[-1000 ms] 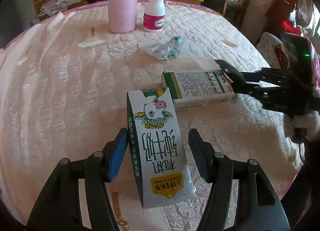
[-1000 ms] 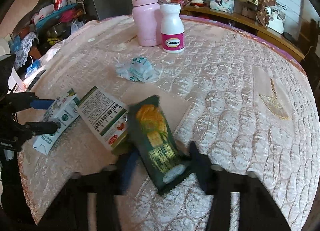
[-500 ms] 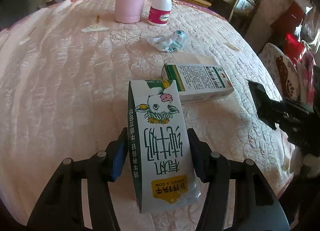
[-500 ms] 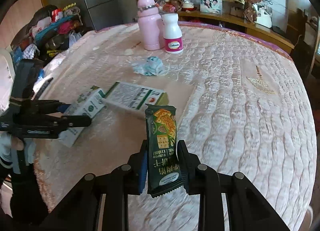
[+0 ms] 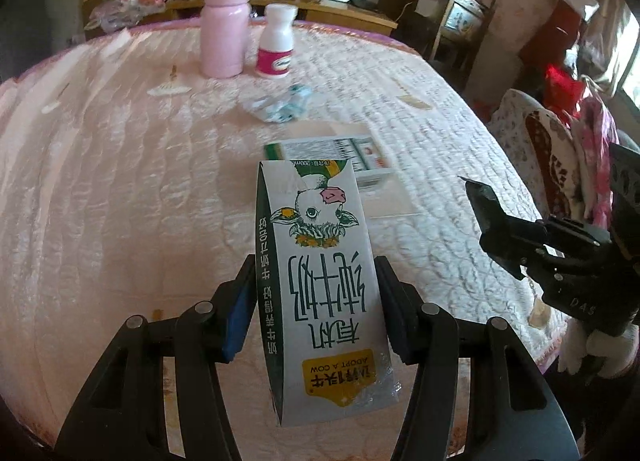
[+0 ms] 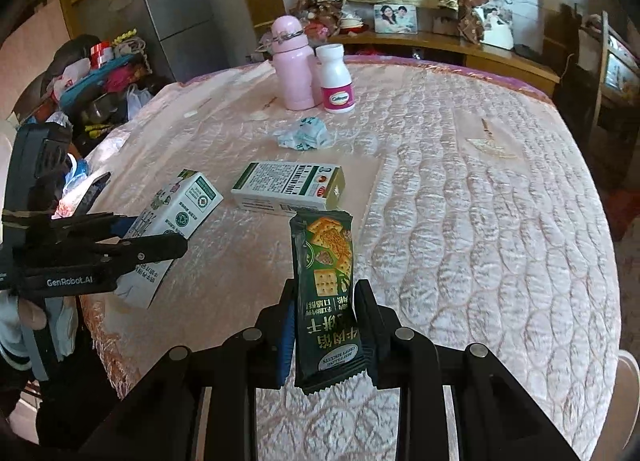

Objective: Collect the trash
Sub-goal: 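Carry the milk carton and snack bar in both tools over the white bucket, then open both tools to drop the milk carton and snack bar into the bucket, then move both open tools back over the medicine box and tissue on the bed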

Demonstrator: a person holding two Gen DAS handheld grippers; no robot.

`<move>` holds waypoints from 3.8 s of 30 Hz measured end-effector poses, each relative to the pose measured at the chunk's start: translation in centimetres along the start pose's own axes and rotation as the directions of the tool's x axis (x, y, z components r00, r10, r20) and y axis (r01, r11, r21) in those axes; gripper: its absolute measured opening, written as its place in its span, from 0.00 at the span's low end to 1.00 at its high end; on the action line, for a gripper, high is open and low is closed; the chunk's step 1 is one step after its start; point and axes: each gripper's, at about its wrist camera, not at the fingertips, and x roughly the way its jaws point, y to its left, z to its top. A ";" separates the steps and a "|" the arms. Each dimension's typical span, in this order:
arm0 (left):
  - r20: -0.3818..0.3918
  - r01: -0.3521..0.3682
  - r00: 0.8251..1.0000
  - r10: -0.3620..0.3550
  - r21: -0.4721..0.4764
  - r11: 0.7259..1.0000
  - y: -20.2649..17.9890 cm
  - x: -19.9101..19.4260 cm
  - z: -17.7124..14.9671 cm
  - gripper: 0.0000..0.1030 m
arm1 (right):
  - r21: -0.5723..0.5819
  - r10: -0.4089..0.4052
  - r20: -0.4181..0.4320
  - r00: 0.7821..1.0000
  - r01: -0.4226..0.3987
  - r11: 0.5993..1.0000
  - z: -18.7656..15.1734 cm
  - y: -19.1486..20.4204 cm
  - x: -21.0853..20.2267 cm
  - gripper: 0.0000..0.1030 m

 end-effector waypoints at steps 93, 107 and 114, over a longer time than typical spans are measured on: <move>-0.230 0.411 0.910 -0.344 0.401 0.819 -39.2 12.4 1.5 0.56 | 0.570 -0.408 -0.129 0.904 0.405 0.715 -17.9 -27.9 -16.9 0.45; -0.144 0.323 0.946 -0.289 0.438 0.839 -35.3 9.5 1.6 0.56 | 0.485 -0.408 -0.091 0.908 0.399 0.779 -14.4 -23.7 -17.1 0.46; -0.111 0.267 0.964 -0.243 0.406 0.874 -30.3 9.0 2.6 0.56 | 0.420 -0.390 -0.052 0.919 0.374 0.827 -11.3 -20.4 -16.2 0.54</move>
